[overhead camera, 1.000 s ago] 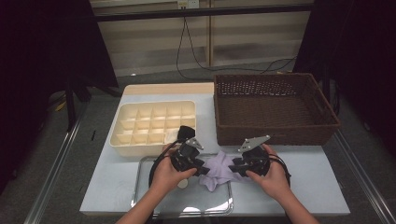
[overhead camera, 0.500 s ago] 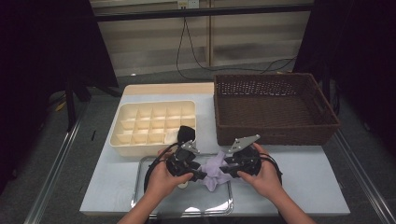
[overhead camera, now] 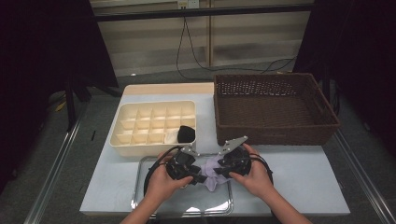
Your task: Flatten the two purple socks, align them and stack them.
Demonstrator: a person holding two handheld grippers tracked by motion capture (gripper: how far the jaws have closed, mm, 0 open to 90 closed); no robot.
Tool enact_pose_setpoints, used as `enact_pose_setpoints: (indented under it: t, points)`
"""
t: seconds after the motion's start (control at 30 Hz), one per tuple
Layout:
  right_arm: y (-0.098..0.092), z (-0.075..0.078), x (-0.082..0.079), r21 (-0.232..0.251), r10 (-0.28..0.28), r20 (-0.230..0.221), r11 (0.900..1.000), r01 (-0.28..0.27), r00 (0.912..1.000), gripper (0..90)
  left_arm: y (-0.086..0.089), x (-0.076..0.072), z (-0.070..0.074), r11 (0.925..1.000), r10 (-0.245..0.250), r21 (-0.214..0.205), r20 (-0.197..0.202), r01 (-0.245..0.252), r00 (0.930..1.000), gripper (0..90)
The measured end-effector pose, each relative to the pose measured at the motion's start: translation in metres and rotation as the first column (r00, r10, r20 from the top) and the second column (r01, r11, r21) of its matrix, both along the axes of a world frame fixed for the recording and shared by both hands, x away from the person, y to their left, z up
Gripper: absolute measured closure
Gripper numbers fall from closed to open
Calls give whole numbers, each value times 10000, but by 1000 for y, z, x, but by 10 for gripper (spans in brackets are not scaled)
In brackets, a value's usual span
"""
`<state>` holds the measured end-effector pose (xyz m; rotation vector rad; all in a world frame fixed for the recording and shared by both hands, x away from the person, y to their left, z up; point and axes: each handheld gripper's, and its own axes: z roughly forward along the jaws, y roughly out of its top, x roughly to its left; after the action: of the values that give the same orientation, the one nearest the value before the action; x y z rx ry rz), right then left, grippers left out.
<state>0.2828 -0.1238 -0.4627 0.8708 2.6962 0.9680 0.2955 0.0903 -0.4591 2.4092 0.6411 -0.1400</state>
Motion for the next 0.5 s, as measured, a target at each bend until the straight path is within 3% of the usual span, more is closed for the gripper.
enact_pose_setpoints:
  t: [0.07,0.13,0.2,0.37,0.5]
  points:
    - [1,-2,-1,-40,-32,205,10000,33,9998,696,0,-1,0,10000,1,-28,40,-1,10000,546]
    - [1,-1,-1,-190,94,280,9998,-89,9996,826,0,0,1,9991,-291,317,183,285,9994,581]
    - [0,-2,-1,13,123,143,9999,-123,9998,882,-1,-2,1,9988,-372,339,211,365,9991,640]
    - [-1,-1,-1,-76,293,244,9995,-292,9993,898,-4,-1,0,9995,-233,200,-334,240,9992,824]
    - [-3,1,-1,50,305,211,9995,-306,9993,900,-4,1,1,9993,-227,274,-445,240,9987,865]
